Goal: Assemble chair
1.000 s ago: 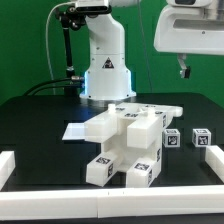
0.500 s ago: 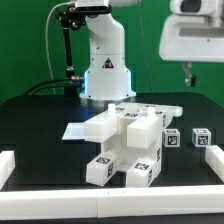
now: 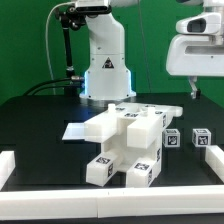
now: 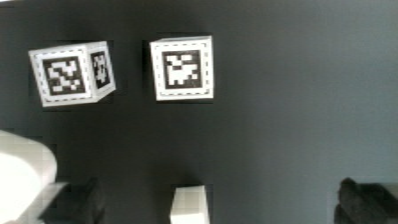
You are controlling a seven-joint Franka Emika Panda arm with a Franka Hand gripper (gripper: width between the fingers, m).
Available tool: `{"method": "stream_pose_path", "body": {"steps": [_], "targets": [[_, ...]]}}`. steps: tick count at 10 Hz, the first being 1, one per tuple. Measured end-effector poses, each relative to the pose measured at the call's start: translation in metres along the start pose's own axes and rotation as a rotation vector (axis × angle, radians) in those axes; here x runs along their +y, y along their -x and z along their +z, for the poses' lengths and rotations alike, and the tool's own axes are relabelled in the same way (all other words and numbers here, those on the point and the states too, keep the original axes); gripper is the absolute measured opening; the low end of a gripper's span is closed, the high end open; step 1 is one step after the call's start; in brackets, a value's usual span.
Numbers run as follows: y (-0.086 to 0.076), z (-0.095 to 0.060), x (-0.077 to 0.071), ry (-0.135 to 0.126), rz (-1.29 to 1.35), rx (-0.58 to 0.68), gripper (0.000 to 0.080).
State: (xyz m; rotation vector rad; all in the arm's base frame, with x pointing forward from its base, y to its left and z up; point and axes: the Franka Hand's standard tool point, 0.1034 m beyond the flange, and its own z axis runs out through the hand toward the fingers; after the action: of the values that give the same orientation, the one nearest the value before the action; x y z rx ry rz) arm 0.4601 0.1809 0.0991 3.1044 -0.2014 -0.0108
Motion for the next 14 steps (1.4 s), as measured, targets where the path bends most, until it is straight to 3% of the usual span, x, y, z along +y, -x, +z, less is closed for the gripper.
{"method": "stream_pose_path", "body": {"steps": [1, 2, 4, 6, 11, 14], "targets": [[0.0, 0.003, 0.001, -0.003, -0.015, 0.006, 0.0649], [0.003, 0.018, 0.009, -0.009, -0.045, 0.02, 0.0649], [0.015, 0.031, 0.003, 0.002, -0.047, 0.004, 0.0649], [0.016, 0.042, 0.005, 0.007, -0.051, 0.003, 0.0649], [0.027, 0.055, 0.001, 0.023, -0.061, -0.018, 0.0649], [0.027, 0.052, 0.001, 0.023, -0.026, -0.019, 0.0649]]}}
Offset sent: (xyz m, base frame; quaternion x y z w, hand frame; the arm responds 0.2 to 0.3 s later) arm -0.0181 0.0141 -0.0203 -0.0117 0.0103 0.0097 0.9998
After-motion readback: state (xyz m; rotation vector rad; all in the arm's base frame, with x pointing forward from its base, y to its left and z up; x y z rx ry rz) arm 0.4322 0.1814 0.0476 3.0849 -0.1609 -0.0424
